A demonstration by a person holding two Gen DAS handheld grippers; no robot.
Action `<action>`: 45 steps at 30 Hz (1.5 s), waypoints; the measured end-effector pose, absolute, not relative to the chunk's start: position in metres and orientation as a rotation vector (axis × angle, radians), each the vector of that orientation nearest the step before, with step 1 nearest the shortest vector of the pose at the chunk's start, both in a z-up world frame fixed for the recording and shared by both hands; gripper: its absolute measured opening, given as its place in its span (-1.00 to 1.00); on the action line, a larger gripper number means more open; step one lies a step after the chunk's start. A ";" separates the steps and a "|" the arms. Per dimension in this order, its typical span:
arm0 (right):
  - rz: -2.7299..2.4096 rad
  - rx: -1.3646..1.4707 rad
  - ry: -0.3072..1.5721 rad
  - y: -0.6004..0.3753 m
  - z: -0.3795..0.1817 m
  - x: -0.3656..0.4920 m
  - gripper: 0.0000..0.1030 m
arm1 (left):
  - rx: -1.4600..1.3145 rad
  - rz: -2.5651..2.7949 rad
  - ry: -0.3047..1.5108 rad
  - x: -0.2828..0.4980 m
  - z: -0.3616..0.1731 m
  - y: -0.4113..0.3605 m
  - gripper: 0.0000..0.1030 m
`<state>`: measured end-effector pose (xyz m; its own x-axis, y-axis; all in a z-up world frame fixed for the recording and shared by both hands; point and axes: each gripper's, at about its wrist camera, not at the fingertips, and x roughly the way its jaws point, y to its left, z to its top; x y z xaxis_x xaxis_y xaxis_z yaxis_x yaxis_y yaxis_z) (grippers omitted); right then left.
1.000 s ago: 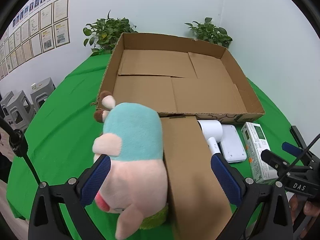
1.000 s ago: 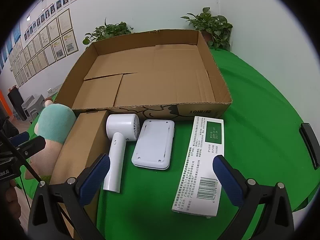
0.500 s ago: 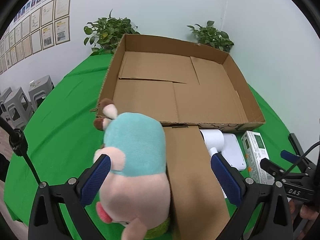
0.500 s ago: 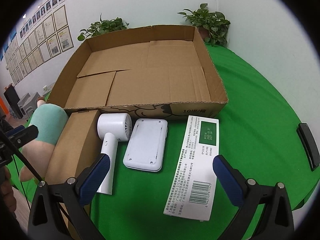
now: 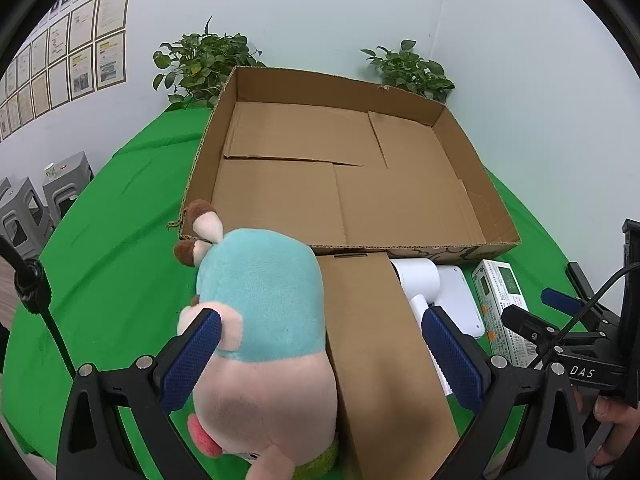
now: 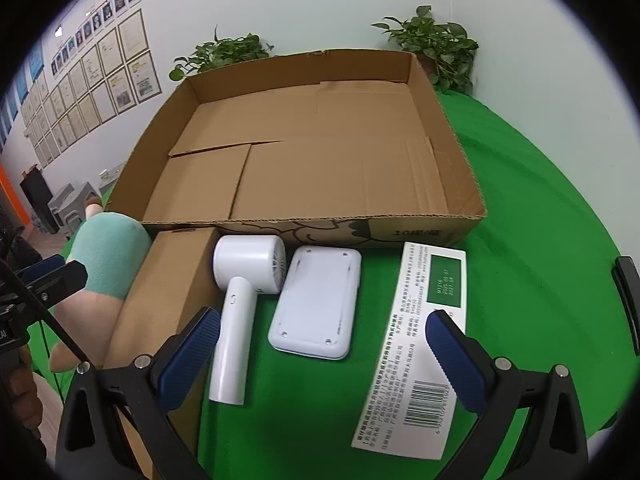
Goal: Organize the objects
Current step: 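Grasp the pink-and-teal plush pig with the left tool and lift it, then carry the plush pig into the open cardboard box and release it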
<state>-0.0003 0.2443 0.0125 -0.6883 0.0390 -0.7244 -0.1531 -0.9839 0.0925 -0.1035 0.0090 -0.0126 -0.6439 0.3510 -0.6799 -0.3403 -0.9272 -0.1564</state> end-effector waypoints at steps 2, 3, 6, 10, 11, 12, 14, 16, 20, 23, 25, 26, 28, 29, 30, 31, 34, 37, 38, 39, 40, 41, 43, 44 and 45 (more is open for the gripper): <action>2.815 -1.193 0.230 0.242 0.014 -0.001 0.99 | -1.050 2.554 -0.029 -0.104 -0.010 0.004 0.97; 2.845 -1.199 0.235 0.239 0.016 -0.002 0.99 | -1.047 2.557 -0.031 -0.103 -0.008 -0.001 0.97; 2.968 -1.220 0.255 0.229 0.024 -0.001 0.99 | -1.059 2.552 -0.027 -0.099 -0.007 -0.017 0.97; 3.252 -1.237 0.278 0.204 0.051 0.004 0.99 | -1.122 2.471 -0.100 -0.093 -0.022 -0.044 0.97; 3.328 -1.212 0.290 0.197 0.060 0.006 0.99 | -1.155 2.457 -0.119 -0.093 -0.030 -0.050 0.97; 3.382 -1.193 0.293 0.192 0.067 0.007 0.99 | -1.194 2.442 -0.138 -0.094 -0.039 -0.054 0.97; 3.487 -1.150 0.288 0.181 0.079 0.011 0.99 | -1.253 2.410 -0.151 -0.097 -0.056 -0.055 0.95; 3.542 -1.160 0.307 0.171 0.083 0.011 0.99 | -1.295 2.371 -0.161 -0.100 -0.071 -0.053 0.80; 3.503 -1.265 0.282 0.156 0.077 0.000 0.99 | -1.260 2.390 -0.151 -0.098 -0.082 -0.051 0.44; 3.444 -1.355 0.340 0.148 0.067 -0.018 0.99 | -1.254 2.381 -0.184 -0.095 -0.082 -0.060 0.21; 3.426 -1.437 0.472 0.145 0.063 -0.031 0.99 | -1.253 2.393 -0.173 -0.088 -0.078 -0.067 0.17; 3.418 -1.491 0.518 0.141 0.061 -0.037 0.99 | -1.250 2.412 -0.161 -0.083 -0.076 -0.070 0.16; 3.388 -1.637 0.590 0.126 0.053 -0.053 0.99 | -1.249 2.430 -0.149 -0.070 -0.072 -0.079 0.16; 3.370 -1.698 0.598 0.117 0.048 -0.058 0.99 | -1.255 2.433 -0.145 -0.064 -0.070 -0.084 0.16; 3.349 -1.755 0.591 0.106 0.042 -0.064 0.99 | -1.260 2.436 -0.152 -0.057 -0.072 -0.090 0.16; 3.319 -1.812 0.577 0.094 0.035 -0.069 0.99 | -1.260 2.435 -0.177 -0.050 -0.074 -0.097 0.16; 3.234 -1.963 0.566 0.067 0.017 -0.075 0.99 | -1.257 2.440 -0.230 -0.036 -0.075 -0.112 0.16; 3.160 -2.031 0.466 0.051 0.003 -0.073 0.99 | -1.255 2.450 -0.277 -0.031 -0.077 -0.120 0.16; 3.143 -2.034 0.431 0.047 0.000 -0.073 0.98 | -1.250 2.452 -0.277 -0.030 -0.077 -0.121 0.16; 3.122 -2.037 0.407 0.045 -0.003 -0.071 0.96 | -1.243 2.456 -0.265 -0.029 -0.076 -0.120 0.15; 3.095 -2.042 0.391 0.045 -0.007 -0.069 0.90 | -1.235 2.461 -0.254 -0.028 -0.076 -0.119 0.14; 3.074 -2.046 0.367 0.045 -0.011 -0.068 0.83 | -1.232 2.466 -0.250 -0.028 -0.076 -0.119 0.13; 3.052 -2.026 0.277 0.043 -0.016 -0.062 0.68 | -1.223 2.472 -0.256 -0.029 -0.076 -0.120 0.10; 3.047 -2.023 0.274 0.043 -0.018 -0.060 0.64 | -1.217 2.475 -0.249 -0.028 -0.076 -0.120 0.09; 3.047 -2.014 0.271 0.044 -0.017 -0.058 0.60 | -1.210 2.477 -0.246 -0.026 -0.075 -0.121 0.07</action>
